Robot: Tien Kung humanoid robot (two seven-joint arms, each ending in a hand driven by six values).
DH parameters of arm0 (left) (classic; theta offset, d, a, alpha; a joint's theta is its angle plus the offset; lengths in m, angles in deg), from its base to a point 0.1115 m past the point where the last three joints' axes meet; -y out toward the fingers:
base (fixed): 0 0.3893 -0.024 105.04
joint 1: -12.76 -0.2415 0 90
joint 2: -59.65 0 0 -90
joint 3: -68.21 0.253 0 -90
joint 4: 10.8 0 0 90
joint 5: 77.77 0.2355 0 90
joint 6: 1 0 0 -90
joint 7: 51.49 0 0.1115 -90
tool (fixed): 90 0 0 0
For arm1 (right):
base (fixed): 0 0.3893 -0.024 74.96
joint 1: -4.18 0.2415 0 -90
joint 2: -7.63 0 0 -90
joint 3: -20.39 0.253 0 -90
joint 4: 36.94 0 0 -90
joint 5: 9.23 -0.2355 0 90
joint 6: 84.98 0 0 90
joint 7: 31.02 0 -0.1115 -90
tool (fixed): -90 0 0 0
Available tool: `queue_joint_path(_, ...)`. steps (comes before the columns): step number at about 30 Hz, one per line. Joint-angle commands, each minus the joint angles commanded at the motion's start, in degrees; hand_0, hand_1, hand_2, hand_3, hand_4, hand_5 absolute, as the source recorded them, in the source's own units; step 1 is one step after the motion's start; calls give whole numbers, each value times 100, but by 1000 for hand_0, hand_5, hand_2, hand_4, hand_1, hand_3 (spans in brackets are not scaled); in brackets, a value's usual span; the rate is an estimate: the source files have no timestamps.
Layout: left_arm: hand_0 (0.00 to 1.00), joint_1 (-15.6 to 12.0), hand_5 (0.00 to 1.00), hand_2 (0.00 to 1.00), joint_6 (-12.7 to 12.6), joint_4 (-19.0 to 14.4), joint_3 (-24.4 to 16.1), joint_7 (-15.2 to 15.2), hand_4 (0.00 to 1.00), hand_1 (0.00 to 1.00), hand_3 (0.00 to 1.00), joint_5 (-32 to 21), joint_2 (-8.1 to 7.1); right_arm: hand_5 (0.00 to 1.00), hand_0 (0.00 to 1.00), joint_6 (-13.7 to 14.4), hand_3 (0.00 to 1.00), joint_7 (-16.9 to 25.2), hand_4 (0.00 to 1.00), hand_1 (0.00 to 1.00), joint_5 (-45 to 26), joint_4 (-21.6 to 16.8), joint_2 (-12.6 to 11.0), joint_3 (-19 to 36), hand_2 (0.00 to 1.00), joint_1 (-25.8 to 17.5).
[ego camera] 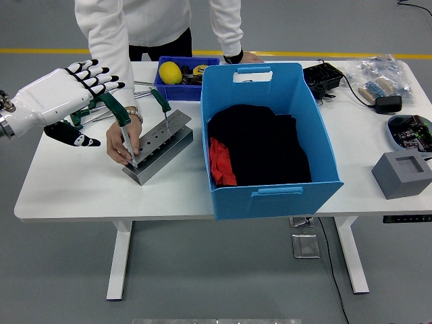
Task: Lift tool from toolbox,place it in box,lift tool from toolbox,place it in box
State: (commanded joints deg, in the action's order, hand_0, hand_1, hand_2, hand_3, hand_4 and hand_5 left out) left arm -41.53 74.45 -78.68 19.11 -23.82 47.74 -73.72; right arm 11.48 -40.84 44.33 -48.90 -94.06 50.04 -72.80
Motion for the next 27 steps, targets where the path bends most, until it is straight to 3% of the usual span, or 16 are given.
queue_joint_path(4,997,327,360,998,-189,289,427,173,998,998,998,-292,-52,599,660,-4,536,-6,787,607,33,-5,-4,13,673,12)
queue_joint_path(5,955,426,337,981,-212,364,546,203,998,976,972,-352,-63,599,665,-5,535,-8,787,608,39,-6,-5,15,673,15)
queue_joint_path(10,955,975,337,981,-260,648,1231,261,998,976,972,-471,-62,599,665,-6,535,-14,787,608,55,-12,-8,21,673,22)
queue_joint_path(11,942,1078,214,936,-260,687,1366,262,998,943,941,-477,-49,599,664,-8,535,-16,787,608,68,-13,-8,24,673,23)
queue_joint_path(16,942,1625,214,936,-264,822,2121,268,998,943,941,-471,50,599,664,-17,535,-25,787,608,107,-20,-12,37,673,22)
queue_joint_path(17,932,1736,146,881,-260,869,2281,266,998,898,917,-457,81,598,666,-19,535,-28,786,608,114,-21,-13,40,672,23)
queue_joint_path(20,932,2013,146,881,-230,1031,2722,258,998,898,917,-427,172,598,666,-22,535,-32,786,608,132,-26,-18,35,672,31)
queue_joint_path(22,932,2143,146,881,-200,1118,2900,246,998,898,917,-433,216,598,666,-22,535,-31,786,608,125,-29,-22,26,672,35)
queue_joint_path(23,926,2188,125,815,-184,1146,2955,239,998,859,872,-438,230,598,663,-19,535,-30,786,608,114,-29,-25,19,673,35)
queue_joint_path(27,926,2409,125,815,-114,1297,3227,214,998,859,872,-475,294,598,663,-16,535,-27,786,608,87,-33,-38,0,673,45)
